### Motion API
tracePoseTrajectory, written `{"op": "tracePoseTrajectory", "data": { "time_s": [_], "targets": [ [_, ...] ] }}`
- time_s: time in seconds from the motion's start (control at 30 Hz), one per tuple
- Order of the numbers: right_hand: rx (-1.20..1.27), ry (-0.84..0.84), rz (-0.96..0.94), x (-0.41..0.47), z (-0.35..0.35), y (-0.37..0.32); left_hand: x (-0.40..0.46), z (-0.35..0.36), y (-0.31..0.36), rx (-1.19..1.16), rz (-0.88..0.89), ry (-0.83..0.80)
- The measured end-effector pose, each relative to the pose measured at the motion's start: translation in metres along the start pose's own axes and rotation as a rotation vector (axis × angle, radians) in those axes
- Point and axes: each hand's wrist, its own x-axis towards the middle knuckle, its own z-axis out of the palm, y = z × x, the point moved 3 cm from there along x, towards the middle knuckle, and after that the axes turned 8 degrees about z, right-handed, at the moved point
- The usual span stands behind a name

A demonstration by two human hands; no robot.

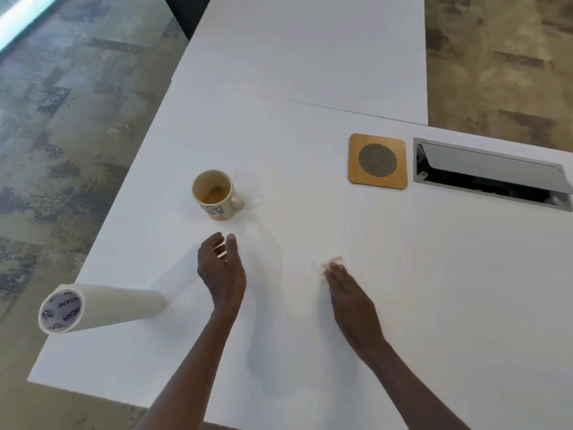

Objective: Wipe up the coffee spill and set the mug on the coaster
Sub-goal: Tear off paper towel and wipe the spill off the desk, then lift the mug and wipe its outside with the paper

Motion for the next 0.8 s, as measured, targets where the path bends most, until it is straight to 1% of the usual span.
{"op": "tracePoseTrajectory", "data": {
  "time_s": [0.03,0.1,0.13,0.23,0.27,0.33,0.4,0.43,0.5,0.57,0.6,0.63,0.7,0.73,0.8],
  "targets": [
    [0.010,-0.025,-0.011,0.011,0.005,-0.013,0.003,0.006,0.006,-0.002,-0.029,-0.013],
    [0.003,-0.046,-0.134,0.018,0.018,-0.044,0.010,0.018,0.018,-0.015,-0.109,-0.023],
    [0.037,-0.105,-0.172,0.012,0.025,-0.056,0.013,0.023,0.023,-0.028,-0.142,-0.021],
    [0.062,-0.149,-0.322,-0.012,0.030,-0.077,0.024,0.034,0.033,-0.055,-0.199,0.009],
    [0.041,-0.155,-0.354,-0.018,0.029,-0.077,0.029,0.037,0.034,-0.078,-0.218,0.016],
    [-0.008,-0.171,-0.346,-0.023,0.028,-0.075,0.038,0.043,0.035,-0.112,-0.263,0.030],
    [0.003,-0.170,-0.260,-0.025,0.024,-0.072,0.045,0.048,0.036,-0.156,-0.316,0.045],
    [0.062,-0.129,-0.189,-0.024,0.019,-0.071,0.048,0.050,0.036,-0.193,-0.349,0.052],
    [0.273,-0.109,0.022,-0.016,0.010,-0.068,0.051,0.053,0.036,-0.255,-0.400,0.063],
    [0.463,-0.014,0.243,-0.006,-0.001,-0.063,0.051,0.055,0.036,-0.307,-0.448,0.063],
    [0.581,-0.005,0.359,0.000,-0.007,-0.061,0.052,0.056,0.036,-0.334,-0.475,0.057],
    [0.740,-0.045,0.484,0.007,-0.009,-0.058,0.052,0.058,0.036,-0.362,-0.499,0.050],
    [1.152,-0.156,0.701,0.017,-0.013,-0.054,0.054,0.059,0.036,-0.412,-0.526,0.061],
    [1.321,-0.203,0.767,0.021,-0.015,-0.052,0.055,0.059,0.037,-0.419,-0.529,0.073],
    [1.498,-0.257,0.776,0.028,-0.022,-0.051,0.055,0.057,0.036,-0.413,-0.517,0.091]
  ]
}}
